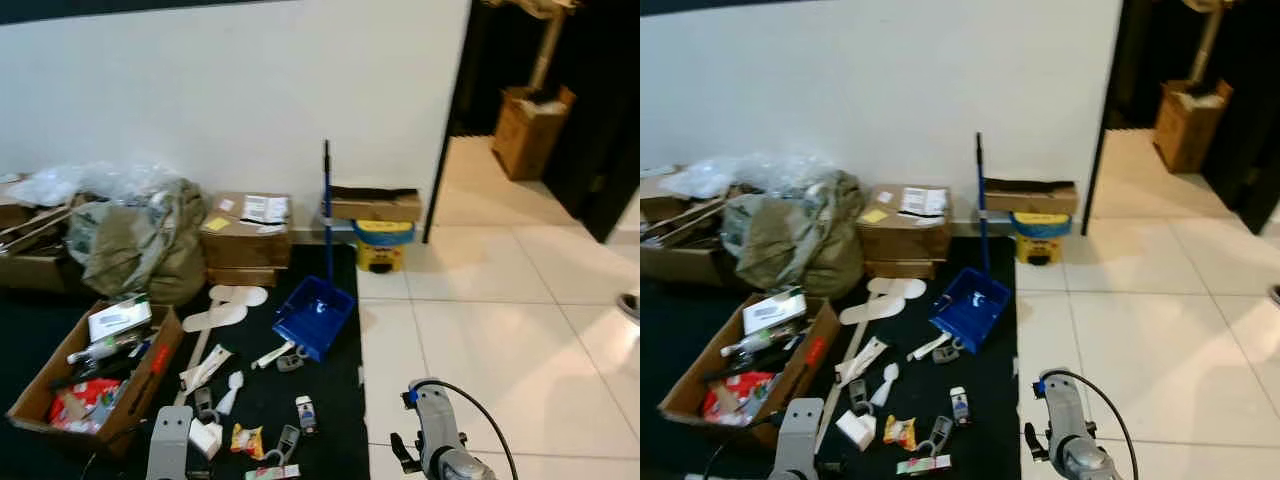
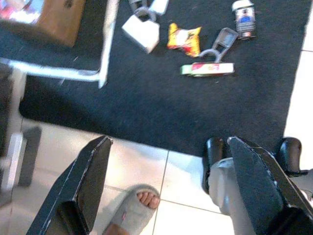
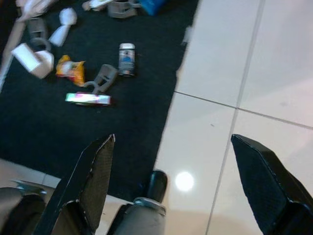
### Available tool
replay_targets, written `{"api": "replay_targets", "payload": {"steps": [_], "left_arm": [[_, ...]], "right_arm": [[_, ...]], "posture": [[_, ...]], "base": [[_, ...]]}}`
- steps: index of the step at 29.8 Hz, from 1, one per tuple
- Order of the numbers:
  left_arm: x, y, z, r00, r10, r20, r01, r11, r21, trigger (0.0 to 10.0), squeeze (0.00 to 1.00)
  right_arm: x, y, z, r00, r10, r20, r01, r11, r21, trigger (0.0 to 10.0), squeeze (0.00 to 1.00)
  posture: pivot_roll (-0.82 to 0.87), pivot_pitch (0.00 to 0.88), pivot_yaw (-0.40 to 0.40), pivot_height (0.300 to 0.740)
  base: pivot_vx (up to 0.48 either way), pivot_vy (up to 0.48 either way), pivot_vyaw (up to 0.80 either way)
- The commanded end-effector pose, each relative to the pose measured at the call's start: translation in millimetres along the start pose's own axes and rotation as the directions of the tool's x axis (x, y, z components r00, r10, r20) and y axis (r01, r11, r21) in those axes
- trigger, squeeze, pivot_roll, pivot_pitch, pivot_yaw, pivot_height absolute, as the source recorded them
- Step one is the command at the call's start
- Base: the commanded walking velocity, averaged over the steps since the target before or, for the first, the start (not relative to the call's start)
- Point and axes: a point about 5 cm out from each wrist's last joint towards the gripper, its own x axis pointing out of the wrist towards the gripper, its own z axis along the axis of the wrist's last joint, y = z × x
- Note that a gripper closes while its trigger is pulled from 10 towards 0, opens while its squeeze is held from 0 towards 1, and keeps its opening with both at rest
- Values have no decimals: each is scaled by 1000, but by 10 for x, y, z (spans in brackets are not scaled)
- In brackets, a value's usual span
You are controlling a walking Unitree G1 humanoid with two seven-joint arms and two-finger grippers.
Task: Sweep floor
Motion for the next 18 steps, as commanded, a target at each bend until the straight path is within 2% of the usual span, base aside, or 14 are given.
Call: {"api": "replay_targets", "payload": {"steps": [1, 12, 18], "left_arm": [[-9, 69, -35, 1000, 14, -19, -13, 1000, 18, 10000, 0], [-1, 68, 3, 1000, 23, -14, -22, 998, 52, 10000, 0], [-4, 64, -17, 1000, 16, -20, -16, 999, 35, 10000, 0]], "right_arm": [[11, 35, 25, 1000, 13, 1, -13, 1000, 19, 10000, 0], [-5, -50, -5, 1000, -2, -17, 2, 1000, 25, 10000, 0], [11, -65, 106, 1000, 11, 13, -11, 1000, -12, 10000, 0]], "posture": [[-74, 0, 69, 740], [-86, 0, 72, 740], [-88, 0, 70, 740]], "base": [[0, 0, 800], [0, 0, 800], [0, 0, 800]]}}
